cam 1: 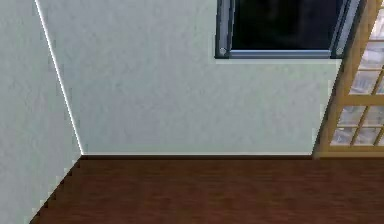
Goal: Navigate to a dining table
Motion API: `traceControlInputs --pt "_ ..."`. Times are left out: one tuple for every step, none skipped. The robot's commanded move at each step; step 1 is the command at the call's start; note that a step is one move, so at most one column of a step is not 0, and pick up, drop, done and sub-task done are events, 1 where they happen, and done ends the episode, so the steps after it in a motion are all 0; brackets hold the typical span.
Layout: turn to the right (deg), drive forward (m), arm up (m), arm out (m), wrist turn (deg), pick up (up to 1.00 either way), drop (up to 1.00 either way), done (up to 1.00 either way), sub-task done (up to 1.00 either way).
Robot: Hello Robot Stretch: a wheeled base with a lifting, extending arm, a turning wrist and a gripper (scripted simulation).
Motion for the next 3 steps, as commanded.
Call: traceControlInputs --pt "45.0 0.00 0.00 0.00 0.0 0.00 0.00 0.00 0.00" --pt "24.0 0.00 0.00 0.00 0.0 0.00 0.00 0.00 0.00" --pt "0.0 1.00 0.00 0.00 0.0 0.00 0.00 0.00 0.00"
